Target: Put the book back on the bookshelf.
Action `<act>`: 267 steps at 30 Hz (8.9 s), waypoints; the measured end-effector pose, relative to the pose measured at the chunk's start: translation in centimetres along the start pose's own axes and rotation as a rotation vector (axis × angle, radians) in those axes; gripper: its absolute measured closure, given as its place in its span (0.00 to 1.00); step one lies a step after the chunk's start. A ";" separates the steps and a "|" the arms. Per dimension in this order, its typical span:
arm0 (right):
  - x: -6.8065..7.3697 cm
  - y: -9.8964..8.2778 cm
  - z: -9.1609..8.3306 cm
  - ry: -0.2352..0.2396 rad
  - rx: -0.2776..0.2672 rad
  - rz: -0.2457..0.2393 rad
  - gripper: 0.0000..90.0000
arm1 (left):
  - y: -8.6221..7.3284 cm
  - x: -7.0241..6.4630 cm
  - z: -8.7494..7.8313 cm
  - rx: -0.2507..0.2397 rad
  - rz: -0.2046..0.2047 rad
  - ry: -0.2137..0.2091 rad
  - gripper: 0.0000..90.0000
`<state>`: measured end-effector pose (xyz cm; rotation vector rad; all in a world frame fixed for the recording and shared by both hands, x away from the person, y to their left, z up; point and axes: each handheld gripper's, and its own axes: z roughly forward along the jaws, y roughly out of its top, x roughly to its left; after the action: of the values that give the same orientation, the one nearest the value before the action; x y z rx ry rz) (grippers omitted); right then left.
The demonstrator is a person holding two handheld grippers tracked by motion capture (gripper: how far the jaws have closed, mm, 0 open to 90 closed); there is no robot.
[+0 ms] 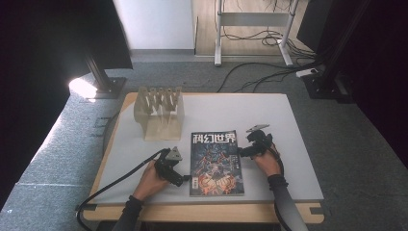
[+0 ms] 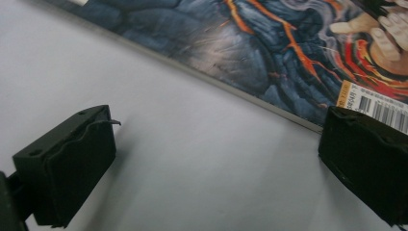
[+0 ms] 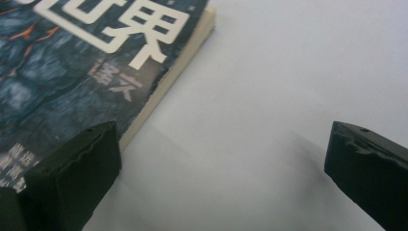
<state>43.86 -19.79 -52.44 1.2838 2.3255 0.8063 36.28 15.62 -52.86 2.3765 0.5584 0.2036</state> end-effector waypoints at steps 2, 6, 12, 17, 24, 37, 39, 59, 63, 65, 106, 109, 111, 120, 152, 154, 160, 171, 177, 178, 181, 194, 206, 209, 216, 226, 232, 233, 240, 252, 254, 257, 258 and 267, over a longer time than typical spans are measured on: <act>0.0 0.5 0.4 -0.012 -0.003 -0.005 0.00 | 0.2 -0.3 0.1 -0.001 0.014 -0.015 0.00; 0.0 1.1 1.0 -0.021 -0.004 -0.003 0.00 | 0.4 -0.8 0.4 -0.004 0.031 -0.033 0.00; 0.1 2.5 2.4 -0.012 -0.025 0.006 0.00 | 1.1 -1.9 1.0 -0.004 0.072 -0.070 0.00; 0.1 2.8 2.5 0.002 -0.030 -0.010 0.02 | 1.2 -2.1 1.1 -0.004 0.072 -0.065 0.00; -0.2 3.1 0.0 0.023 -0.055 0.010 0.04 | 1.1 -2.1 1.1 -0.007 0.066 -0.063 0.00; 3.1 3.4 1.3 0.278 -0.032 0.096 0.20 | 1.1 -2.2 1.2 -0.007 0.055 -0.059 0.00; 3.2 3.2 1.7 0.339 -0.036 0.139 0.29 | 1.1 -2.2 1.2 -0.007 0.055 -0.059 0.00; 3.1 2.1 -0.5 0.421 -0.019 0.160 0.47 | 1.2 -2.3 1.2 -0.005 0.054 -0.056 0.00; 3.4 4.0 0.9 0.396 -0.007 0.104 0.54 | 1.2 -2.3 1.2 -0.007 0.052 -0.053 0.00; 3.6 4.6 1.4 0.402 -0.008 0.085 0.56 | 1.2 -2.3 1.2 -0.008 0.051 -0.052 0.00; 8.0 8.4 -10.1 0.392 -0.220 -0.161 0.90 | 1.8 1.5 0.5 -0.072 -0.207 -0.115 0.00; 8.0 8.5 -10.5 0.392 -0.228 -0.168 0.90 | 2.4 1.8 0.6 -0.111 -0.225 -0.140 0.00; 8.1 8.4 -10.6 0.398 -0.232 -0.169 0.90 | 2.8 2.0 0.5 -0.133 -0.230 -0.146 0.00; 7.7 8.4 -11.3 0.416 -0.253 -0.163 0.90 | 4.3 2.0 -0.7 -0.162 -0.205 -0.081 0.05; 5.7 7.9 -13.2 0.345 -0.371 -0.146 0.90 | 9.6 0.6 -10.5 -0.331 -0.081 0.138 0.85; 5.6 7.8 -13.3 0.334 -0.386 -0.151 0.90 | 9.8 0.0 -11.5 -0.352 -0.036 0.159 0.88; 5.3 7.0 -12.1 0.311 -0.390 -0.145 0.90 | 9.4 -0.8 -11.3 -0.344 0.017 0.163 0.91; 4.6 5.8 -12.4 0.341 -0.391 -0.159 0.89 | 11.8 -0.6 -9.9 -0.273 0.044 0.101 0.68; 4.4 5.6 -12.5 0.340 -0.388 -0.157 0.88 | 12.8 0.1 -9.2 -0.277 0.021 0.114 0.83; 4.3 5.5 -12.5 0.342 -0.388 -0.153 0.87 | 12.8 0.3 -9.3 -0.277 0.012 0.102 0.88; 4.1 5.4 -12.5 0.346 -0.391 -0.146 0.84 | 12.8 0.3 -9.4 -0.272 0.008 0.087 0.91; 2.5 2.7 -11.3 0.258 -0.347 -0.116 0.45 | 11.6 1.4 -10.9 -0.275 -0.030 0.070 0.92; 1.4 -0.6 -8.5 0.175 -0.248 -0.063 0.16 | 10.2 2.1 -14.1 -0.270 -0.090 0.089 0.92; 1.4 -1.5 -7.8 0.149 -0.229 -0.045 0.14 | 9.8 2.3 -14.9 -0.274 -0.105 0.101 0.92; 1.7 -3.2 -6.4 0.135 -0.176 -0.028 0.08 | 8.4 2.7 -17.1 -0.300 -0.161 0.132 0.92; 2.0 -5.1 -4.9 0.110 -0.133 -0.019 0.05 | 5.9 3.4 -21.2 -0.297 -0.226 0.206 0.92; 2.0 -5.9 -3.8 0.093 -0.092 -0.028 0.03 | 4.8 4.0 -22.9 -0.296 -0.262 0.255 0.92; 2.0 -5.9 -3.8 0.093 -0.101 -0.027 0.03 | 4.3 4.2 -23.5 -0.297 -0.276 0.272 0.92; 2.1 -6.2 -3.7 0.090 -0.118 -0.029 0.02 | 2.5 5.4 -25.0 -0.289 -0.330 0.323 0.92; 2.1 -6.2 -3.6 0.091 -0.117 -0.028 0.02 | 0.8 8.4 -25.8 -0.278 -0.439 0.410 0.92; 2.1 -6.2 -3.6 0.091 -0.117 -0.028 0.02 | 1.0 8.9 -25.6 -0.278 -0.449 0.414 0.92; 2.1 -6.2 -3.6 0.091 -0.117 -0.028 0.02 | 1.4 9.4 -25.2 -0.282 -0.460 0.420 0.92; 2.1 -6.2 -3.6 0.091 -0.117 -0.027 0.02 | 1.5 9.6 -25.0 -0.285 -0.468 0.422 0.92; 2.1 -6.2 -3.6 0.091 -0.117 -0.025 0.02 | 3.2 10.7 -23.1 -0.297 -0.477 0.440 0.92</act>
<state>36.73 -21.74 -53.65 1.1894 2.3212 0.9959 40.30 31.72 -33.33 1.8502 1.1917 0.5557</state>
